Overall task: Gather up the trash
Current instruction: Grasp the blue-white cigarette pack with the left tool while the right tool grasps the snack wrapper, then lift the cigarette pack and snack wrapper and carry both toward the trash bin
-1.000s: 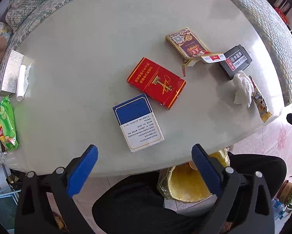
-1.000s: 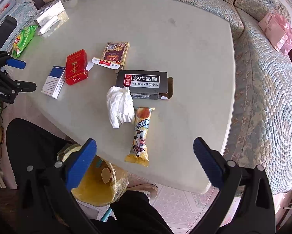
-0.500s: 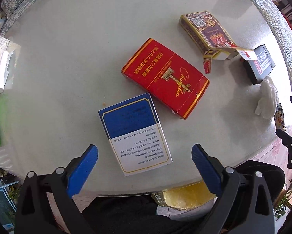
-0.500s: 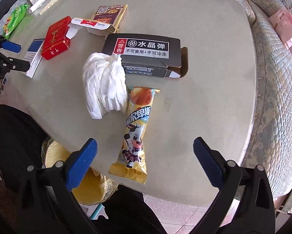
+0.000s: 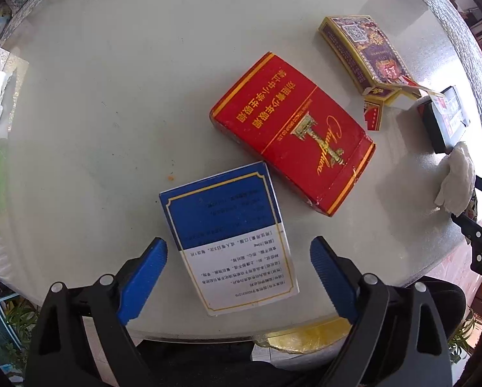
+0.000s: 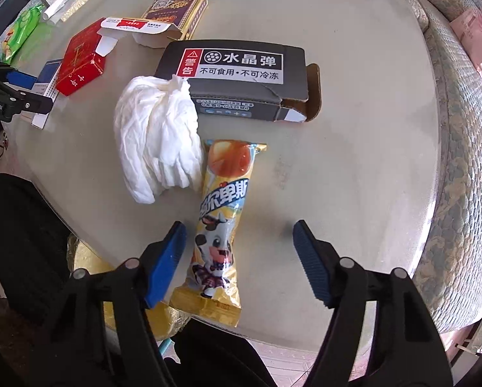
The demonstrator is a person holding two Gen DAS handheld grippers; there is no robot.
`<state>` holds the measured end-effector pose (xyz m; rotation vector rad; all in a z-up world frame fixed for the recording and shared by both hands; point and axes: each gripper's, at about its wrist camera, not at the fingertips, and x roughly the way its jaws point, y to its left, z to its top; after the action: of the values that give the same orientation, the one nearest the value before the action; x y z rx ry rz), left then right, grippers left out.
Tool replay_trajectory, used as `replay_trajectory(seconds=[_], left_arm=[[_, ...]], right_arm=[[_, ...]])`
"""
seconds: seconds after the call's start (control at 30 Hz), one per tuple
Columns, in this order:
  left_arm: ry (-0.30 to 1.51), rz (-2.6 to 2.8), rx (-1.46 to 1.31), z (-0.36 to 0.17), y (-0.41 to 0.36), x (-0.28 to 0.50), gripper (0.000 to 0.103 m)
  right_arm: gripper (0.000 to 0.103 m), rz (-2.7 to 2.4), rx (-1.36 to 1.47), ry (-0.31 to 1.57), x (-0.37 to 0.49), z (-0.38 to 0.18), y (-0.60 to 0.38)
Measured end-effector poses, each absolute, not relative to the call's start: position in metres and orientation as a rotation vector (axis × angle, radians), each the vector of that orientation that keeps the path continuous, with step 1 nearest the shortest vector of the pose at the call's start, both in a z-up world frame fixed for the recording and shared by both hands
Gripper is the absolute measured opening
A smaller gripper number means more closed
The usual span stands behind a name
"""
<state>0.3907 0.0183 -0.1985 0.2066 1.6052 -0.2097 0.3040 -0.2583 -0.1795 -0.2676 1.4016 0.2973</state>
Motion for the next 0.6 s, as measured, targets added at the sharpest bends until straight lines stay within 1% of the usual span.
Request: replay_trajectory(seconds=[0.07,0.1,0.17,0.23,0.27,0.3,0.37,0.6], left_arm=[[1.615,-0.214,0.199,-0.202,0.02,0.391,0.075],[1.613,-0.211,0.2,-0.203,0.02,0.393,0.075],[1.605,-0.205,0.209,-0.202,0.02,0.393,0.071],[1.609,-0.204,0.207,-0.201,0.02,0.395,0.07],[1.609,-0.199,0.205,-0.2,0.022,0.396,0.067],[1.61,-0.202,0.2,-0.2,0.023,0.397,0.067],[1.614,-0.213,0.194,-0.2,0.028,0.396,0.066],[1.559,-0.199,0.224,-0.184,0.029,0.392,0.066]], right_arm=[[0.054,0.297,-0.264,1.398,0.306,-0.177,-0.262],[0.05,0.3,-0.265,1.396,0.306,-0.176,-0.262],[0.03,0.302,-0.268,1.399,0.31,-0.171,-0.261],[0.022,0.298,-0.269,1.402,0.31,-0.171,-0.257],[0.022,0.297,-0.269,1.403,0.311,-0.171,-0.258],[0.021,0.296,-0.268,1.403,0.312,-0.17,-0.258],[0.018,0.292,-0.275,1.402,0.312,-0.17,-0.258],[0.017,0.244,-0.304,1.387,0.305,-0.168,-0.253]])
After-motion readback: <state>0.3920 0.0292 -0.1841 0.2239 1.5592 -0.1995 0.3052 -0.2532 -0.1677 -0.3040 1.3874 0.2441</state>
